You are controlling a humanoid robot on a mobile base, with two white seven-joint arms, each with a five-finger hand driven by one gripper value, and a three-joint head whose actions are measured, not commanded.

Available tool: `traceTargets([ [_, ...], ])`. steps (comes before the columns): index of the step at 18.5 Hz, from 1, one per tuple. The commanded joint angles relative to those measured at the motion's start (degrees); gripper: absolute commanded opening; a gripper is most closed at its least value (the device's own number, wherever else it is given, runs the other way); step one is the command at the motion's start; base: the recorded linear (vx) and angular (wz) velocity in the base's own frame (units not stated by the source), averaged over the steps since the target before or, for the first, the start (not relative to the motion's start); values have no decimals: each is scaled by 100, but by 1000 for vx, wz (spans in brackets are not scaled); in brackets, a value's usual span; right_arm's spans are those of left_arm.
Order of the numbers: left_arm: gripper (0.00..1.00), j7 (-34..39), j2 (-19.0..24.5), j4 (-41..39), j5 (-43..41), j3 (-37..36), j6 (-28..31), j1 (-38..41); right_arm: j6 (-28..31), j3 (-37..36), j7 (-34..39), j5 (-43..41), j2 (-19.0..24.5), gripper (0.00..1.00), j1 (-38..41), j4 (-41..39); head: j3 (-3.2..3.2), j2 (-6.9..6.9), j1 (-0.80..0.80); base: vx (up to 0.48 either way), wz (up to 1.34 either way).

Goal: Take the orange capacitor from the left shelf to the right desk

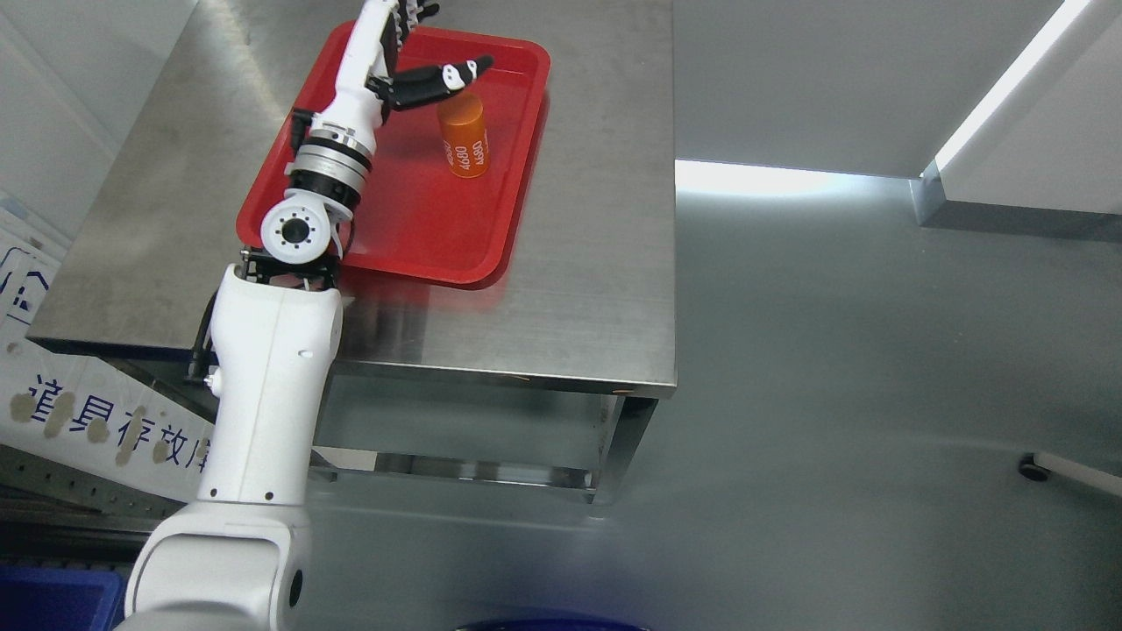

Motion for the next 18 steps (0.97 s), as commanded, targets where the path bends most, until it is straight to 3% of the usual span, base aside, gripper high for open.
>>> traceTargets([
  [1, 85, -137, 434, 14, 76, 1828, 0, -396, -6, -61, 4, 0, -100, 100, 79, -193, 0, 0, 0, 0, 0],
  [5, 86, -146, 1209, 76, 577, 2329, 0, -317, -6, -61, 4, 0, -100, 100, 79, -193, 0, 0, 0, 0, 0],
  [8, 95, -120, 1333, 50, 604, 2506, 0, -63, -15, -61, 4, 0, -100, 100, 79, -193, 0, 0, 0, 0, 0],
  [10, 99, -76, 1202, -47, 604, 2436, -26, 201, -15, -61, 4, 0, -100, 100, 79, -193, 0, 0, 0, 0, 0],
  [13, 100, 108, 168, -590, 578, 2418, 270, 448, -6, -61, 4, 0, -100, 100, 79, -193, 0, 0, 0, 0, 0],
  [15, 100, 459, 97, -1152, 560, 2331, 763, 763, -15, -61, 4, 0, -100, 100, 79, -193, 0, 0, 0, 0, 0],
  [18, 100, 1179, 97, -1558, 551, 1883, 844, 1185, -15, -61, 4, 0, -100, 100, 79, -193, 0, 0, 0, 0, -10],
])
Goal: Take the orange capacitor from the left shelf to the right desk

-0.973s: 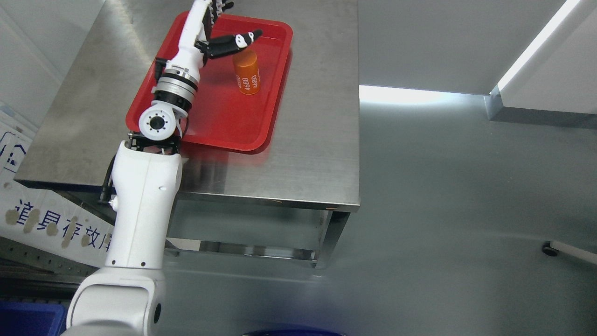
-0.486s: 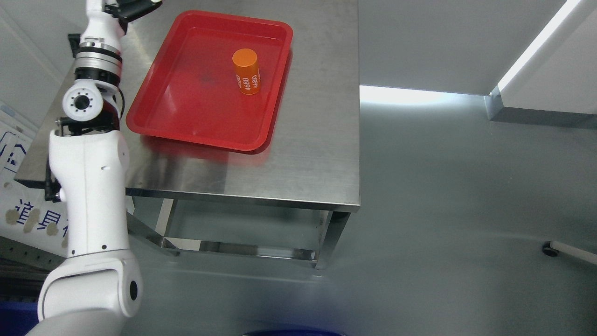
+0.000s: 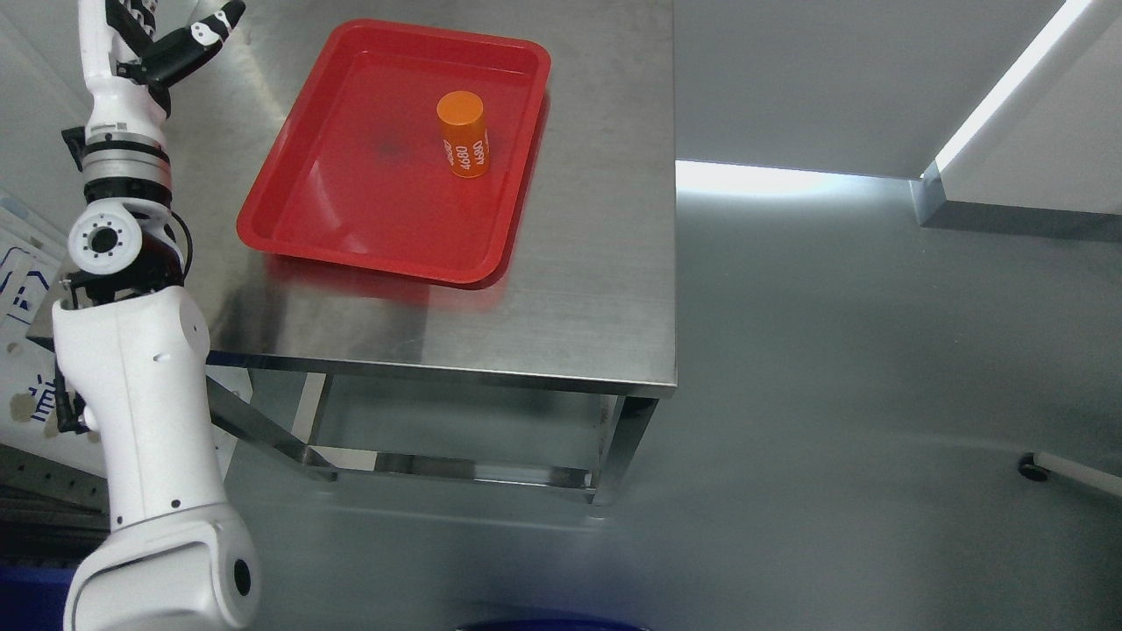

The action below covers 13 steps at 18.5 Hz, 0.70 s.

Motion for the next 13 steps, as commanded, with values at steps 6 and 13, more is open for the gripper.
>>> traceTargets([
  [6, 100, 161, -348, -1488, -48, -82, 260, 1185, 3, -61, 5, 0, -100, 100, 78, -193, 0, 0, 0, 0, -5],
  [13, 100, -16, -348, -1533, -65, -187, 295, 1220, 3, -61, 5, 0, -100, 100, 78, -193, 0, 0, 0, 0, 0],
])
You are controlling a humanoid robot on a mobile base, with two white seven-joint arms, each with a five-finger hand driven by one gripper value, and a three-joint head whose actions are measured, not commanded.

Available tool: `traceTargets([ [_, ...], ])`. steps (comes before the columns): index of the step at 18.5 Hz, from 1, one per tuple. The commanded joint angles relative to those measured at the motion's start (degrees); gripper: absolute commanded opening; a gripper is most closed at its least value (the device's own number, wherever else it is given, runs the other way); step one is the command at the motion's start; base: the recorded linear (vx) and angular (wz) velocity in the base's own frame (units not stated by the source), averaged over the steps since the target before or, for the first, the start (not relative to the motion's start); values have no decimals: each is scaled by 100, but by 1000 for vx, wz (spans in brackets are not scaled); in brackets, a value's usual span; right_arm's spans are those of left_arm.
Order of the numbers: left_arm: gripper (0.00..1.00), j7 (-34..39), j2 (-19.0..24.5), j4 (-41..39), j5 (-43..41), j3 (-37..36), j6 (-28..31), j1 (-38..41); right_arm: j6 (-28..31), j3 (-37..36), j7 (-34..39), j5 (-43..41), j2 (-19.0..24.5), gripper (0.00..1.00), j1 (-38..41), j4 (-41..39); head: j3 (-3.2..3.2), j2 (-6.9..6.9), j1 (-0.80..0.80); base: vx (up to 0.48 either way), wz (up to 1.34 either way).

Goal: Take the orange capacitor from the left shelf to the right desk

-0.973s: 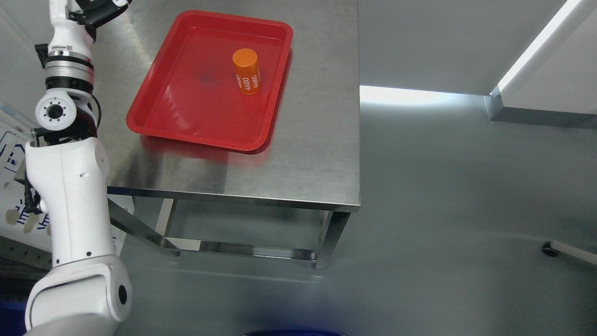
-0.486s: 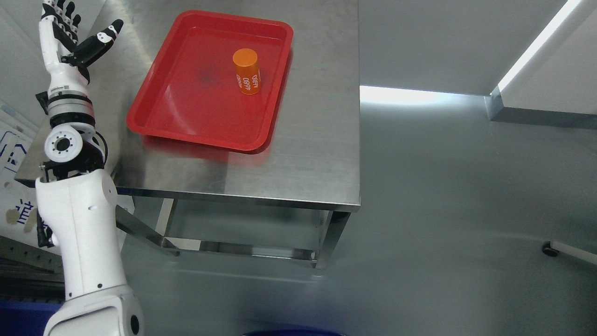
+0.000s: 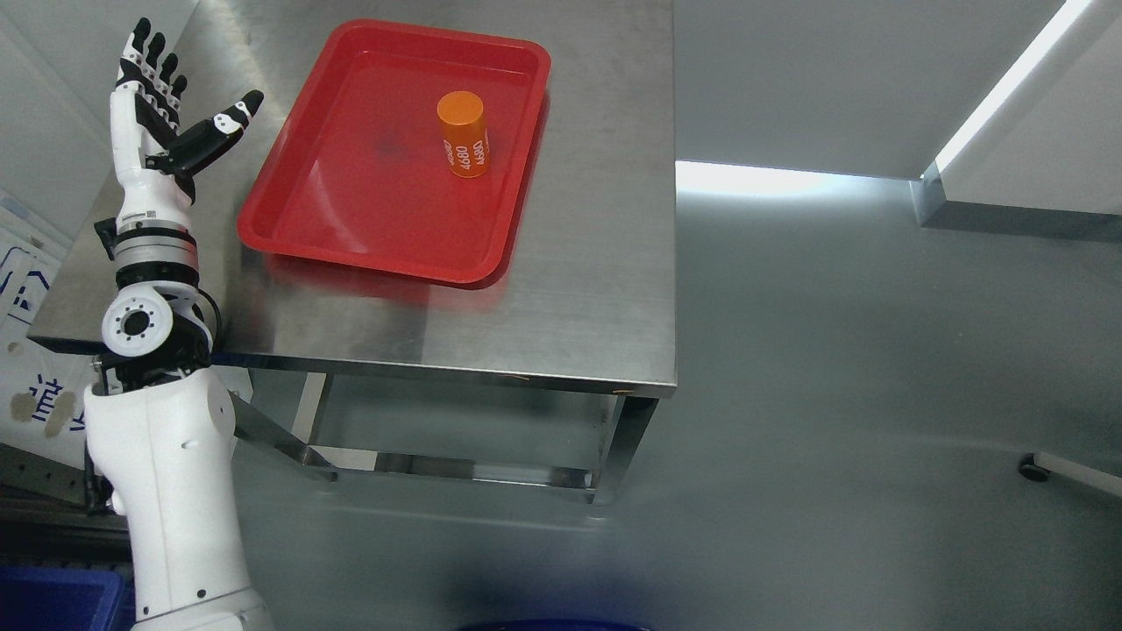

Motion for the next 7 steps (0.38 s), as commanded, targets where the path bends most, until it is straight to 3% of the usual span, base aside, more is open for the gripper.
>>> traceTargets([
  [1, 100, -36, -38, -567, -127, -126, 63, 267, 9, -62, 15, 0, -100, 100, 79, -193, 0, 0, 0, 0, 0],
  [7, 100, -36, 29, -725, -154, -214, 90, 496, 9, -62, 15, 0, -100, 100, 79, -193, 0, 0, 0, 0, 0],
])
